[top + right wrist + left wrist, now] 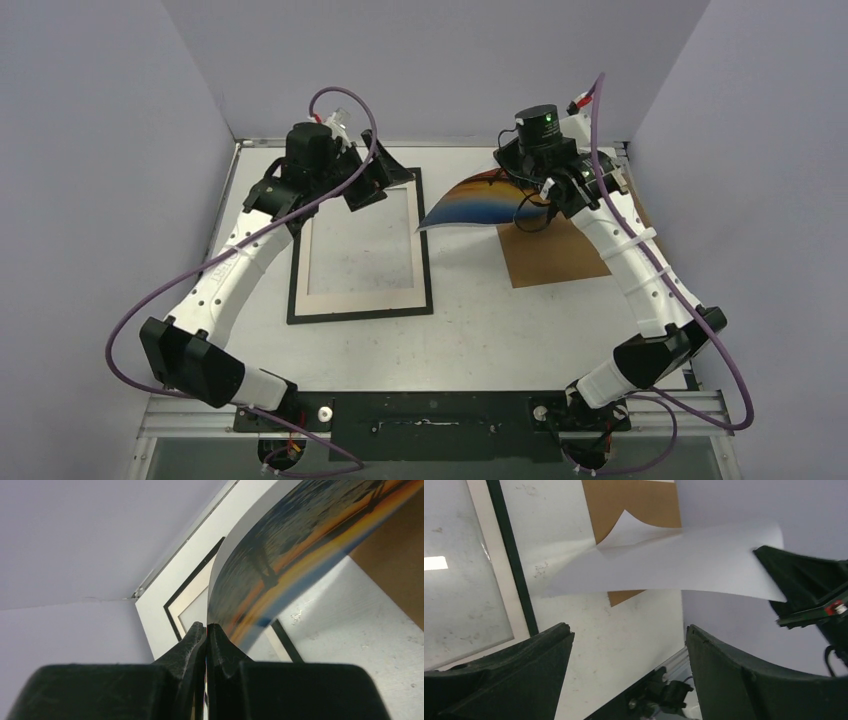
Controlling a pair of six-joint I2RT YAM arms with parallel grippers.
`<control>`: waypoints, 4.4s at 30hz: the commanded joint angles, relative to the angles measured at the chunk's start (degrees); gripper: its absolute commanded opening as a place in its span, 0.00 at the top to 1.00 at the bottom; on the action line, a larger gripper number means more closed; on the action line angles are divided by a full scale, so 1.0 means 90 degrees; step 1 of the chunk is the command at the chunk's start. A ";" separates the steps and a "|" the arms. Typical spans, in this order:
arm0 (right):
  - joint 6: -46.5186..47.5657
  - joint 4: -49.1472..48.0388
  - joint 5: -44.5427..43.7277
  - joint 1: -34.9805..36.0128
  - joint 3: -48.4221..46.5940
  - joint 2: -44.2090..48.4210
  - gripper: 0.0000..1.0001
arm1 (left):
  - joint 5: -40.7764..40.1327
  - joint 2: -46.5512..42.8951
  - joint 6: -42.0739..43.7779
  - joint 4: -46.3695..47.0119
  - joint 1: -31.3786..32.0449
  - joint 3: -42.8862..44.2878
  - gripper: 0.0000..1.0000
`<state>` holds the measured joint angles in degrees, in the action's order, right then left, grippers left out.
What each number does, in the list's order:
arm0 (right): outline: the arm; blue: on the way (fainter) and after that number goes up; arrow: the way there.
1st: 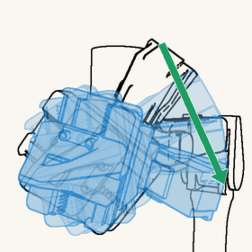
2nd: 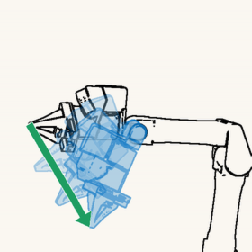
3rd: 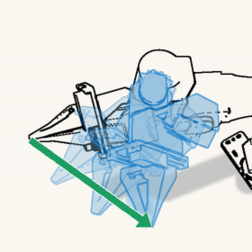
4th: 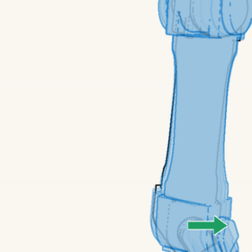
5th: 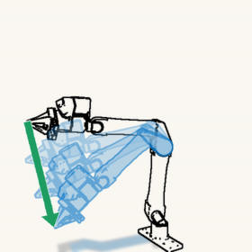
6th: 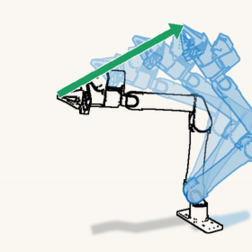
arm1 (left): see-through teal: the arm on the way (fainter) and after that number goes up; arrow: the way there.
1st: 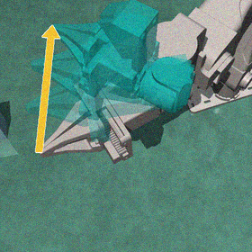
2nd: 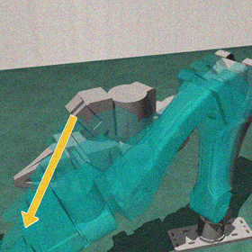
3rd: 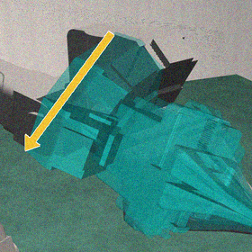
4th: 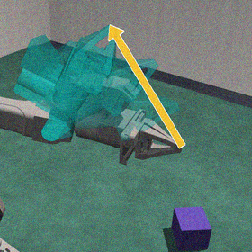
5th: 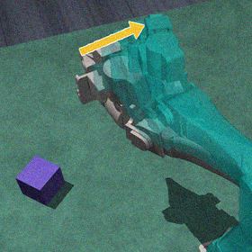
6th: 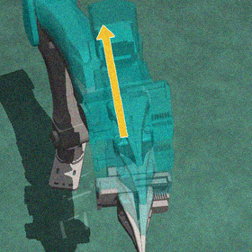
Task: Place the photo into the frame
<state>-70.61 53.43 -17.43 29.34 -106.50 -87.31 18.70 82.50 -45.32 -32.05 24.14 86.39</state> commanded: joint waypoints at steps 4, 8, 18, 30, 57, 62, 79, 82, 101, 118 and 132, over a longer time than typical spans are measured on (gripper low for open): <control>-0.0246 -0.2525 0.1224 -0.0077 0.0570 0.0372 1.00 | 0.0050 -0.0489 -0.1808 0.0350 -0.0907 -0.0264 0.18; -0.0045 -0.3866 0.2176 -0.0058 0.0415 0.0111 1.00 | 0.0494 -0.0341 -0.1293 -0.0059 -0.1841 -0.0347 0.18; -0.0139 -0.5877 0.4350 0.0167 -0.0290 -0.0757 1.00 | -0.0013 0.0745 0.1073 -0.1171 -0.3641 -0.0215 0.18; -0.0384 -0.7086 0.4909 0.0513 -0.0705 -0.1282 1.00 | -0.0886 0.3217 0.2926 -0.1007 -0.3972 0.0751 0.18; -0.0217 -0.7424 0.5130 0.0661 -0.1322 -0.2174 1.00 | 0.2161 0.5329 0.2783 0.0335 -0.4072 0.1423 0.55; -0.0294 -0.7664 0.5096 0.0665 -0.1226 -0.2320 1.00 | 0.2370 0.5156 0.2562 0.0599 -0.3909 0.0976 0.56; -0.1039 -0.8863 0.5118 0.0630 -0.1627 -0.3464 1.00 | 0.2551 0.4279 0.1438 0.0664 -0.4228 0.0317 0.47; -0.1186 -0.9091 0.5198 0.0705 -0.1643 -0.3673 1.00 | 0.2422 0.4175 0.1551 0.0432 -0.4473 0.0372 0.43; -0.1144 -1.0519 0.5343 0.1027 0.0142 -0.3668 1.00 | 0.1325 0.3702 0.1735 -0.0305 -0.5153 0.0024 0.39; 0.0006 -0.8980 0.5119 0.0921 0.4059 -0.0884 1.00 | 0.0949 0.3544 0.1591 -0.0391 -0.5260 -0.0153 0.37; 0.0624 -0.8563 0.4200 0.0714 0.5986 -0.0403 1.00 | 0.1234 0.3272 0.1578 -0.0289 -0.5125 -0.0648 0.36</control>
<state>-67.94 -22.13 24.05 36.03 -54.11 -93.03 27.88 116.03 -31.07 -35.86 -22.55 81.52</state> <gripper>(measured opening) 0.028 0.635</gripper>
